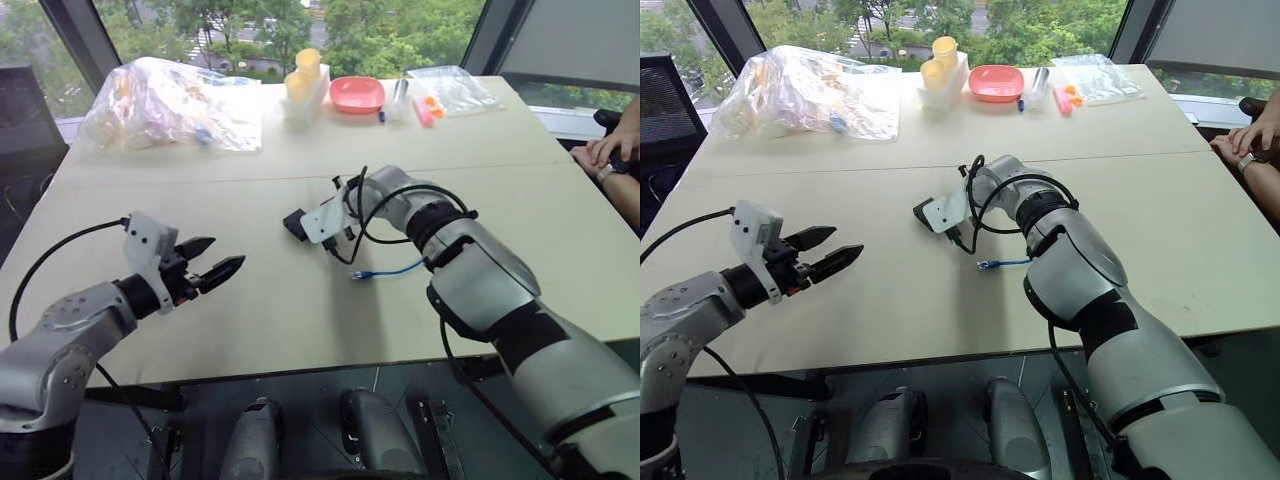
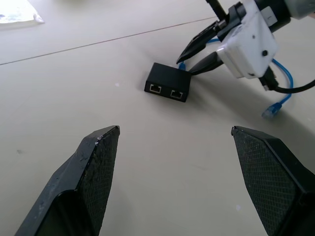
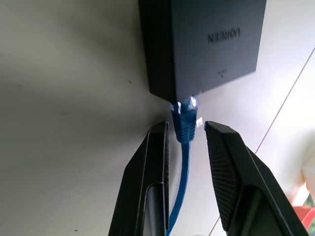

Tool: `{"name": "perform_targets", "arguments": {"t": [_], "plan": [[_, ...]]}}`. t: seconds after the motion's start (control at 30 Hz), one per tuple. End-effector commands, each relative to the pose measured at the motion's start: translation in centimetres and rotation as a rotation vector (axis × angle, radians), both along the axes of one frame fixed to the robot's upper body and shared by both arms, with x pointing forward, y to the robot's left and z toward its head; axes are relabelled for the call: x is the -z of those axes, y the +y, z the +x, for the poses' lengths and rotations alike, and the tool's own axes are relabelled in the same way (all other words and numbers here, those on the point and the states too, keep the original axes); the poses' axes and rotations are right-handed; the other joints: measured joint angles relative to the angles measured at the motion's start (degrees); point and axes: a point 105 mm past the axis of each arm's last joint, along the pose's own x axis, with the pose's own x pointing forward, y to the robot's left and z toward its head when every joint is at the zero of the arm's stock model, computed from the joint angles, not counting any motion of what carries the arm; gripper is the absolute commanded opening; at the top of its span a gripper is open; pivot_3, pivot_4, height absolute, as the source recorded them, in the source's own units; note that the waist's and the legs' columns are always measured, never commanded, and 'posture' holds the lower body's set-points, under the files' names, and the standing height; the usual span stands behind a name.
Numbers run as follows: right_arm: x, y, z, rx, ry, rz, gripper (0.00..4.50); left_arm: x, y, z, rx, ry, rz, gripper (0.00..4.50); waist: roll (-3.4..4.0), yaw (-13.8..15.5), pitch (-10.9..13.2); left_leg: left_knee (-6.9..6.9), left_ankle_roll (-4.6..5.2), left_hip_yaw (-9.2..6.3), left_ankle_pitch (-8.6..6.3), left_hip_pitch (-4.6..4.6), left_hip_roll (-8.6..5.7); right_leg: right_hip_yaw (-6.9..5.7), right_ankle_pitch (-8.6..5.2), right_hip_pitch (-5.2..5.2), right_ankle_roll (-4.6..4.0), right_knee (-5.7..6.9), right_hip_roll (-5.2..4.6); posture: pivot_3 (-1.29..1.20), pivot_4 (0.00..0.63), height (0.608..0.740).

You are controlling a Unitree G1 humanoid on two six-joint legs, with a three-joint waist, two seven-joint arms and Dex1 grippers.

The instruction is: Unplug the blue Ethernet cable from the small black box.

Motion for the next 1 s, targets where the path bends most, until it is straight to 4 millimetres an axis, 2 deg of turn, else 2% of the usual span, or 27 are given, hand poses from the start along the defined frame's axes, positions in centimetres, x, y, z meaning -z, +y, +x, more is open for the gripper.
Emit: {"name": "perform_targets", "arguments": {"t": [0.03, 0.23, 0.33, 0.37, 0.6, 0.7, 0.73, 0.83, 0.9, 1.0], "plan": [[1.5, 0.5, -0.4, -0.021, 0.003, -0.010, 1.21, -1.2, -0.9, 0.8, 0.036, -0.065, 0.012, 3.82, -0.02, 0.0, 0.0, 0.01, 0.00, 0.00, 0.00, 0.00, 0.00, 0.00, 0.00, 0.02, 0.00, 0.00, -0.01, 0.00, 0.150, 0.740], [1.9, 1.0, 0.0, -0.012, -0.071, -0.039, 1.21, -1.3, -0.5, 0.6, 0.018, -0.073, 0.022, 3.82, -0.06, -1.4, 0.0, -0.02, 0.00, 0.03, 0.00, 0.22, 0.03, 0.05, 0.02, 0.12, -0.02, 0.07, 0.01, 0.00, 0.150, 0.740], [2.2, 1.0, 0.1, -0.036, -0.113, -0.105, 0.43, -1.1, -0.1, 0.0, -0.019, -0.072, 0.019, 3.82, -0.05, -1.5, 0.0, -0.06, 0.00, 0.04, 0.00, 0.48, 0.06, 0.06, 0.01, 0.31, -0.03, 0.07, 0.02, 0.00, 0.150, 0.740], [2.3, 1.0, 0.1, -0.041, -0.122, -0.120, 0.03, -1.1, -0.1, -0.1, -0.028, -0.073, 0.016, 3.82, -0.05, -1.5, 0.0, -0.09, 0.00, 0.04, 0.00, 0.60, 0.06, 0.07, 0.00, 0.40, -0.05, 0.06, 0.02, 0.00, 0.150, 0.740], [2.1, 1.0, 0.3, -0.026, -0.128, -0.110, 0.03, -1.0, 0.2, -0.8, -0.071, -0.077, 0.007, 3.82, -0.08, -1.5, 0.0, -0.06, 0.00, -0.02, -0.01, 0.70, 0.06, 0.07, -0.02, 0.55, -0.08, 0.02, -0.04, 0.00, 0.150, 0.740], [-0.9, 1.4, 1.1, 0.014, -0.161, 0.035, 0.03, -1.0, 1.2, -0.9, -0.105, -0.082, 0.008, 3.82, -0.07, -1.4, 0.0, -0.08, 0.00, -0.01, 0.00, 0.70, 0.06, 0.06, -0.02, 0.53, -0.08, 0.02, -0.02, 0.00, 0.150, 0.740], [-2.6, 1.1, 1.7, 0.036, -0.201, 0.101, 0.03, -1.1, 1.7, -0.5, -0.122, -0.087, 0.008, 3.82, -0.07, -1.4, 0.0, -0.08, 0.00, -0.01, 0.00, 0.68, 0.06, 0.06, -0.02, 0.51, -0.08, 0.01, -0.02, 0.00, 0.150, 0.740], [-7.0, -0.8, 3.0, 0.095, -0.320, 0.277, 0.03, -2.0, 2.8, 1.3, -0.126, -0.107, -0.017, 3.82, -0.02, -0.6, 0.1, -0.04, 0.00, -0.02, 0.00, 0.36, 0.00, 0.04, -0.02, 0.27, -0.08, 0.01, -0.05, 0.00, 0.150, 0.740], [-8.2, -2.1, 3.2, 0.112, -0.362, 0.337, 0.03, -2.9, 3.1, 2.8, -0.104, -0.121, -0.046, 3.82, -0.03, 0.1, 0.0, 0.05, 0.00, -0.03, 0.00, 0.01, -0.03, 0.02, -0.01, 0.01, -0.07, 0.01, -0.04, 0.00, 0.150, 0.740], [-11.3, -2.7, 2.9, 0.055, -0.513, 0.521, 0.03, -4.3, 2.5, 5.7, -0.028, -0.102, -0.145, 3.82, -0.05, 0.2, 0.0, 0.06, -0.01, -0.01, 0.02, -0.28, -0.07, 0.00, -0.03, -0.20, -0.01, -0.07, -0.05, 0.00, 0.150, 0.740]]}}
